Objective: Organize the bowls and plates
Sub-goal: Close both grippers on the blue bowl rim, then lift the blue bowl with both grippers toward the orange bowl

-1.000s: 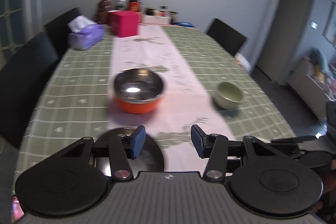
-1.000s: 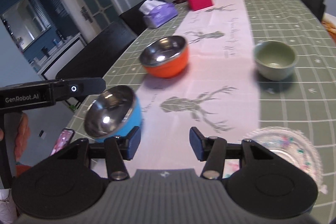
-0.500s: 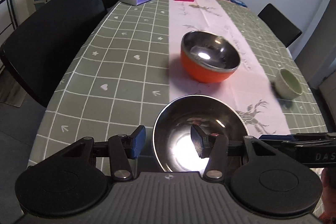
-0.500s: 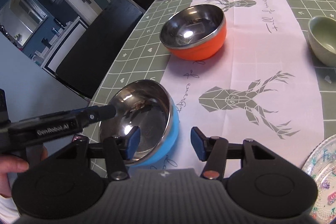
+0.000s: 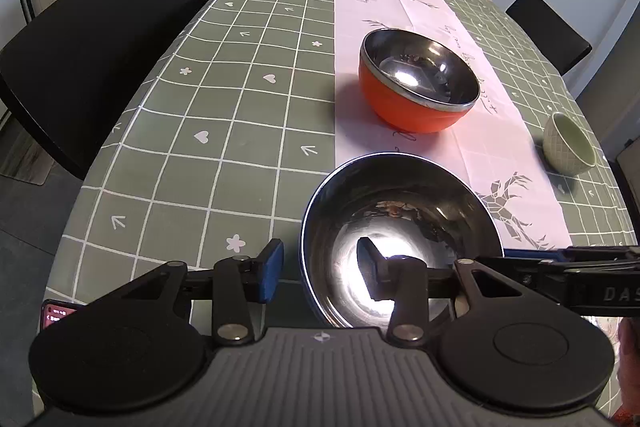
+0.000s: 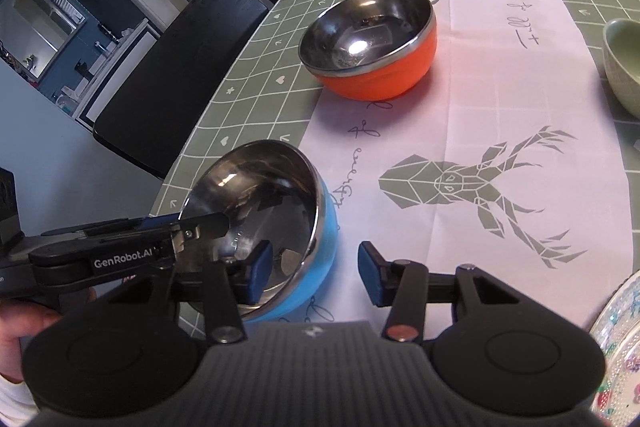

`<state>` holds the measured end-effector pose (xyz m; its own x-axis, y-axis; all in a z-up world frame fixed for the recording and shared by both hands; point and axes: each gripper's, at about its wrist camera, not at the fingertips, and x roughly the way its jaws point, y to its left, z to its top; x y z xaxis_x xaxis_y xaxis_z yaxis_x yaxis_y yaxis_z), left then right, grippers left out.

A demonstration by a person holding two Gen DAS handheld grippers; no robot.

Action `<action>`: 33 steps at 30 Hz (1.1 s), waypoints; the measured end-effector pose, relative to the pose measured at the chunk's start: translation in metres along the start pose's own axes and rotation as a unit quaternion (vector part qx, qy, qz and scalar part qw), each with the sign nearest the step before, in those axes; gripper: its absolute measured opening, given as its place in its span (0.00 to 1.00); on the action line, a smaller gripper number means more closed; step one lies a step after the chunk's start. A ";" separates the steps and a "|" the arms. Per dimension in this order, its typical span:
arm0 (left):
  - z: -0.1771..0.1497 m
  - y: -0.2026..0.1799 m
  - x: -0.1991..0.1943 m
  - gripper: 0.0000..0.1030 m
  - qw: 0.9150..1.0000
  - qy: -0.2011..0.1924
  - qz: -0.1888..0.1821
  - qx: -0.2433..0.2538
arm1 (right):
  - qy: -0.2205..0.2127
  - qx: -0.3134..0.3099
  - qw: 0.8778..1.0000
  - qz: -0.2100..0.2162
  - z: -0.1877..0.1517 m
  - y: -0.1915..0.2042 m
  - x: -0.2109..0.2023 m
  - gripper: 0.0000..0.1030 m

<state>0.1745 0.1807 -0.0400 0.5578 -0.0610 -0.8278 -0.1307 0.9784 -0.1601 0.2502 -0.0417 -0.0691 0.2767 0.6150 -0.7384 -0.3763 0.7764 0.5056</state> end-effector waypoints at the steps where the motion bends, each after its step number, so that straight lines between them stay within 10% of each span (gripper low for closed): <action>1: 0.000 0.000 0.000 0.41 1.000 0.001 -0.001 0.001 | 0.001 0.001 1.000 0.002 0.000 -0.001 0.001 0.43; 16: 0.000 0.000 0.004 0.10 1.000 0.009 0.000 -0.012 | -0.015 -0.001 1.000 0.000 -0.004 -0.002 0.000 0.18; 33: -0.006 -0.048 -0.011 0.14 0.995 -0.004 -0.102 0.004 | -0.039 0.033 0.998 -0.029 -0.013 -0.047 -0.069 0.12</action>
<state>0.1697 0.1332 -0.0268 0.5789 -0.2565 -0.7740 -0.0080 0.9474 -0.3199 0.2372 -0.1224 -0.0477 0.3657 0.5749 -0.7320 -0.2986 0.8173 0.4928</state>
